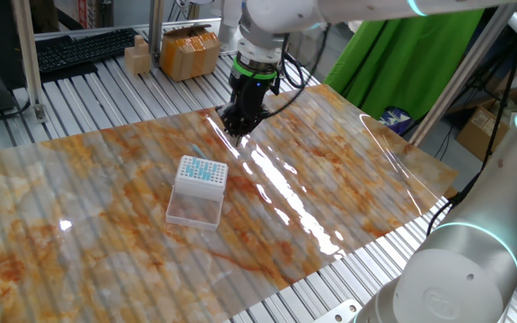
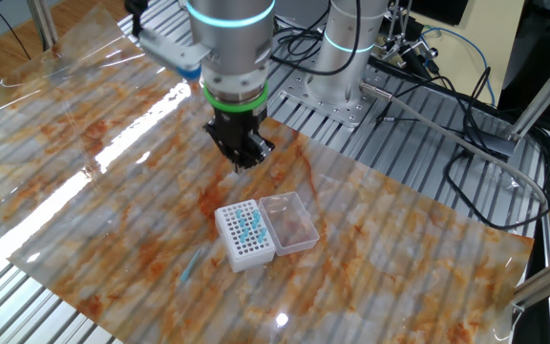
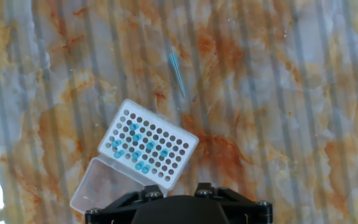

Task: Insert a medium pipette tip into the holder for medium pipette tips

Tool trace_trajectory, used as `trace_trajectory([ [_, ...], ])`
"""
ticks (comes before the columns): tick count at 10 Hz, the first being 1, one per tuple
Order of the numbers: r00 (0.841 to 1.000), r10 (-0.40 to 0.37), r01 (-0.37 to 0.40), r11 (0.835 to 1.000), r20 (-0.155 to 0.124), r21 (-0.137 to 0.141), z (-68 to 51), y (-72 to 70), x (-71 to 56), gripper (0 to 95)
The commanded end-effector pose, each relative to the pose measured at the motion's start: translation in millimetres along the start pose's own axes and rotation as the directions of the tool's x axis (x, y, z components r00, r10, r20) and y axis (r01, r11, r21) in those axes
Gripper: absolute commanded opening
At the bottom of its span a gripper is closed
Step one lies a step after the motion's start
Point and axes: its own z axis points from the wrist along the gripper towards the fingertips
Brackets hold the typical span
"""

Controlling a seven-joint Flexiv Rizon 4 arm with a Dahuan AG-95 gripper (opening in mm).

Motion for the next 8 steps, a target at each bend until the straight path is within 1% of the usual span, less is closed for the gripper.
trace_trajectory([
  [1, 1.000, 0.006, -0.006, 1.000, 0.007, 0.010, 3.1, -0.5, 1.2, 0.0],
  [2, 1.000, 0.011, -0.011, 1.000, 0.006, 0.007, 5.7, 0.0, -0.8, 0.0],
  [3, 1.000, 0.013, -0.013, 1.000, 0.003, 0.012, 8.3, 0.5, -2.6, 0.0],
  [5, 1.000, 0.015, -0.015, 1.000, -0.017, 0.028, 10.9, 1.0, -6.1, 0.0],
  [6, 0.999, 0.009, -0.008, 0.999, -0.036, 0.039, 12.2, 1.2, -10.2, 0.0],
  [8, 0.999, 0.008, -0.007, 0.999, -0.039, 0.040, 15.2, 1.6, -17.8, 0.0],
])
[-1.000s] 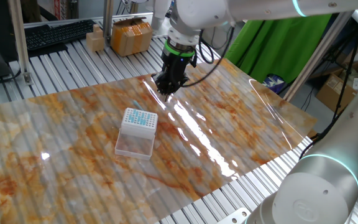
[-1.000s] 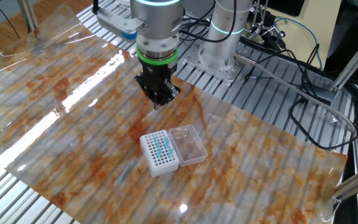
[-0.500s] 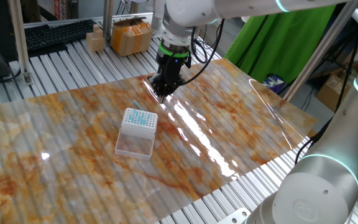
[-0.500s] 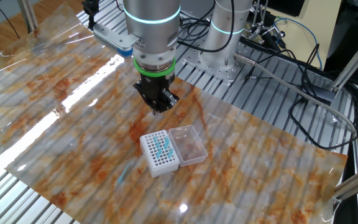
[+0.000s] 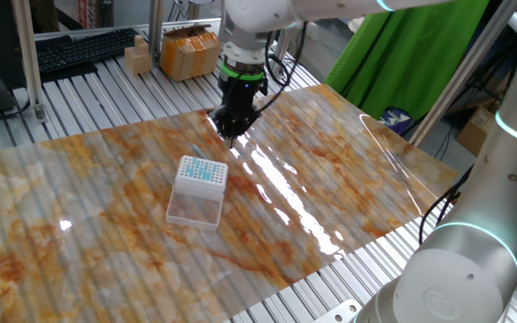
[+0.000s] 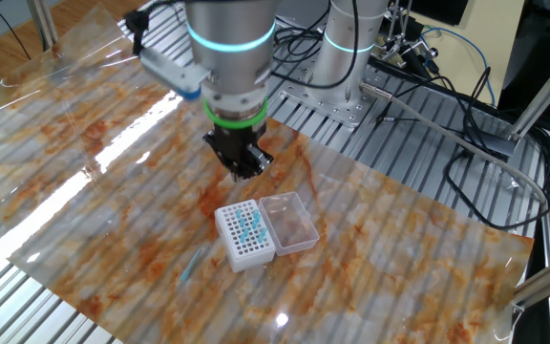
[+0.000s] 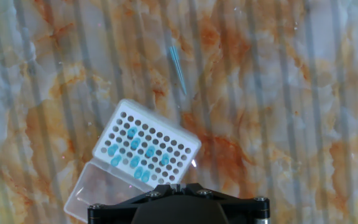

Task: Insert a medium pipette tip into the holder for medium pipette tips

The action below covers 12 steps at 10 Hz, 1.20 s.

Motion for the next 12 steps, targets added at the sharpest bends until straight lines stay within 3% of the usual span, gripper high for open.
trace_trajectory([
  [1, 1.000, -0.001, 0.001, 1.000, 0.003, -0.001, 2.6, -0.1, -4.3, 0.0],
  [12, 1.000, 0.009, -0.009, 1.000, -0.009, 0.006, 23.3, -2.9, -52.9, 0.0],
])
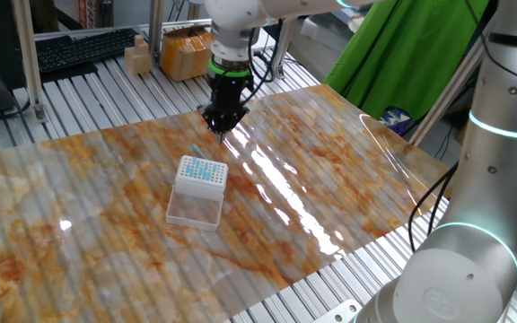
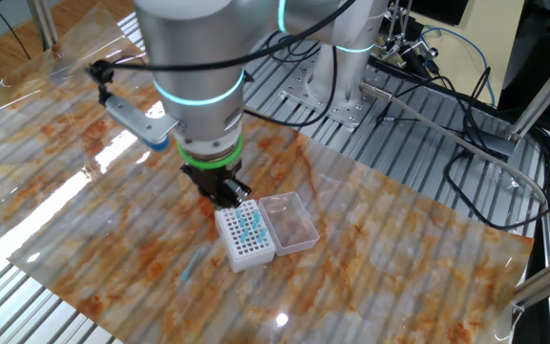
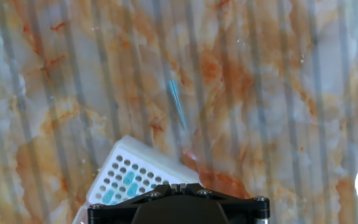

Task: Insert a medium pipette tip into the holder for medium pipette tips

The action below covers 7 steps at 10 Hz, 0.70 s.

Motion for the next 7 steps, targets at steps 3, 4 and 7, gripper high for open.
trace_trajectory([
  [3, 1.000, 0.004, -0.004, 1.000, -0.001, -0.002, 10.4, -1.7, -10.5, 0.0],
  [4, 1.000, 0.007, -0.007, 1.000, -0.001, -0.002, 12.2, -1.9, -11.9, 0.0],
  [7, 1.000, 0.010, -0.010, 1.000, -0.006, -0.001, 18.5, -2.7, -16.9, 0.0],
])
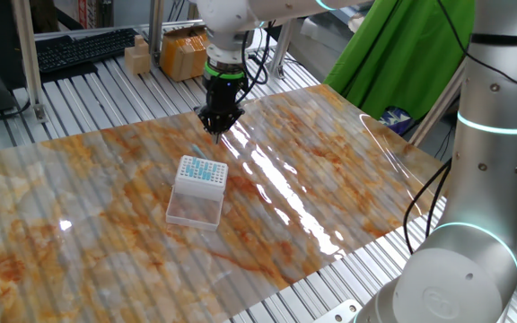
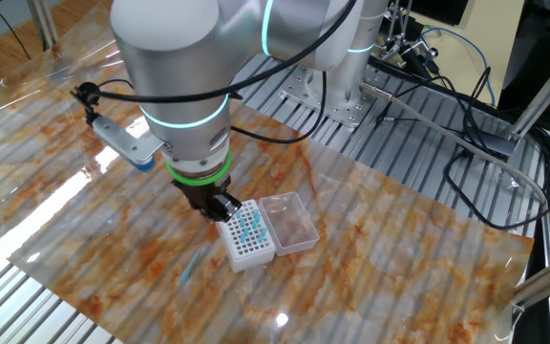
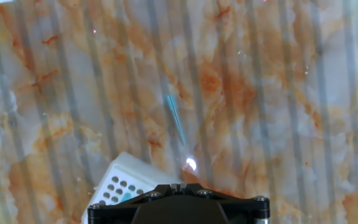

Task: Insert a medium pipette tip into the holder for medium pipette tips

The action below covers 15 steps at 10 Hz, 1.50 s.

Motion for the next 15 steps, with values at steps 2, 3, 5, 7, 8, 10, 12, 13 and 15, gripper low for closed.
trace_trajectory([
  [2, 1.000, 0.000, 0.000, 1.000, -0.008, 0.000, 4.7, -0.7, -6.7, 0.0],
  [3, 1.000, -0.001, 0.001, 1.000, -0.011, 0.002, 6.0, -1.1, -9.6, 0.0],
  [5, 1.000, -0.001, 0.001, 1.000, -0.013, 0.002, 9.8, -2.3, -14.6, 0.0],
  [7, 1.000, 0.004, -0.004, 1.000, -0.016, 0.003, 11.5, -2.6, -17.3, 0.0],
  [8, 1.000, 0.006, -0.006, 1.000, -0.019, 0.003, 12.8, -2.5, -18.3, 0.0],
  [10, 1.000, 0.010, -0.010, 1.000, -0.025, 0.006, 12.2, -2.1, -20.5, 0.0],
  [12, 0.999, 0.004, -0.004, 1.000, -0.032, 0.004, 11.7, -2.1, -20.9, 0.0],
  [13, 0.999, 0.006, -0.005, 1.000, -0.043, 0.004, 11.8, -2.1, -20.9, 0.0],
  [15, 0.999, 0.006, -0.006, 1.000, -0.049, 0.006, 11.8, -2.1, -20.9, 0.0],
])
